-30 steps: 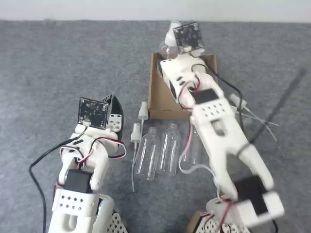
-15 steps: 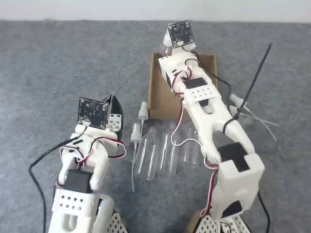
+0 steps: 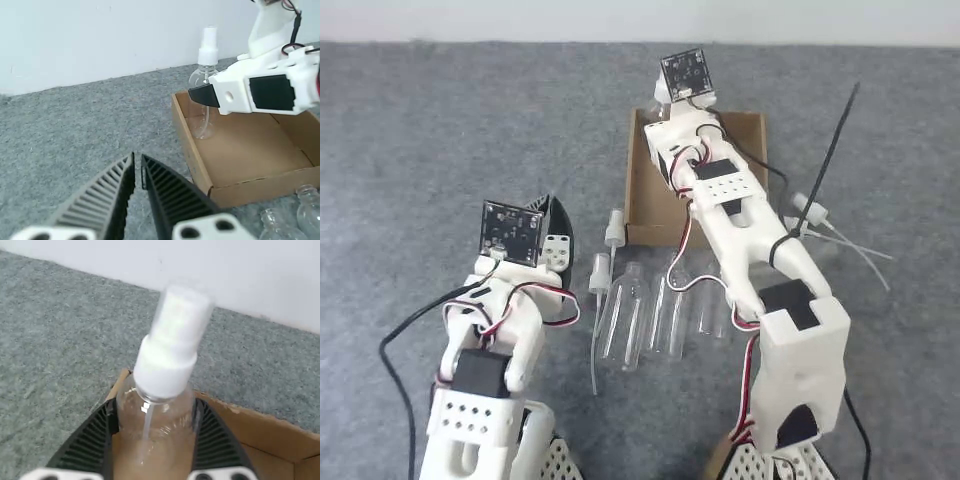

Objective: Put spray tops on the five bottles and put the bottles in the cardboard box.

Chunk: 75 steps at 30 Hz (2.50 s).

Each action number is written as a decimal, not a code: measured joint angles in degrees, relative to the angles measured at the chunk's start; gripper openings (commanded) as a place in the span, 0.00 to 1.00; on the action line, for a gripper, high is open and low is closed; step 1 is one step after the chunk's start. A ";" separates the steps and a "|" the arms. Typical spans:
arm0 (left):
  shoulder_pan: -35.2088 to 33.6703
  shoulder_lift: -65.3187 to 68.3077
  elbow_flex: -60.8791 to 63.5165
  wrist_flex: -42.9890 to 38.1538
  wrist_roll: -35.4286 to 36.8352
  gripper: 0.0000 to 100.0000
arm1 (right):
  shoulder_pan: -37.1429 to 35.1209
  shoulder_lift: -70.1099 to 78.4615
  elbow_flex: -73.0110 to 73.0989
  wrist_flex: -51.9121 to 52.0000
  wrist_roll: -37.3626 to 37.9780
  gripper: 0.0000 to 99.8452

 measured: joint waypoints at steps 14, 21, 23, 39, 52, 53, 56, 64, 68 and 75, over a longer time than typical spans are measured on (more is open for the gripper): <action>0.00 0.00 0.00 0.00 0.00 0.01 | -0.44 0.00 0.00 0.00 0.00 0.01; 0.00 0.00 0.00 0.00 0.00 0.01 | -0.79 0.00 0.00 0.00 0.00 0.08; 0.00 0.00 0.00 0.00 0.00 0.01 | -0.79 0.00 0.00 0.00 0.00 0.13; 0.00 0.00 0.00 0.00 0.00 0.01 | -1.05 0.00 0.00 0.00 0.00 0.23; 0.00 0.00 0.00 0.00 0.00 0.01 | -2.90 0.09 0.00 0.00 0.00 0.29; 0.00 0.00 0.00 0.00 0.00 0.01 | -2.90 0.09 0.00 0.00 0.00 0.29; 0.00 0.00 0.00 0.00 0.00 0.01 | -2.64 0.09 -1.85 0.00 0.00 0.29; 0.00 0.00 0.00 0.00 0.00 0.01 | -2.37 0.09 -8.62 4.48 0.00 0.29; 0.00 0.00 0.00 0.00 0.00 0.01 | -2.37 0.09 -14.51 10.02 0.00 0.29; 0.00 0.00 0.00 0.00 0.00 0.01 | -1.32 -1.49 -24.26 25.14 0.00 0.29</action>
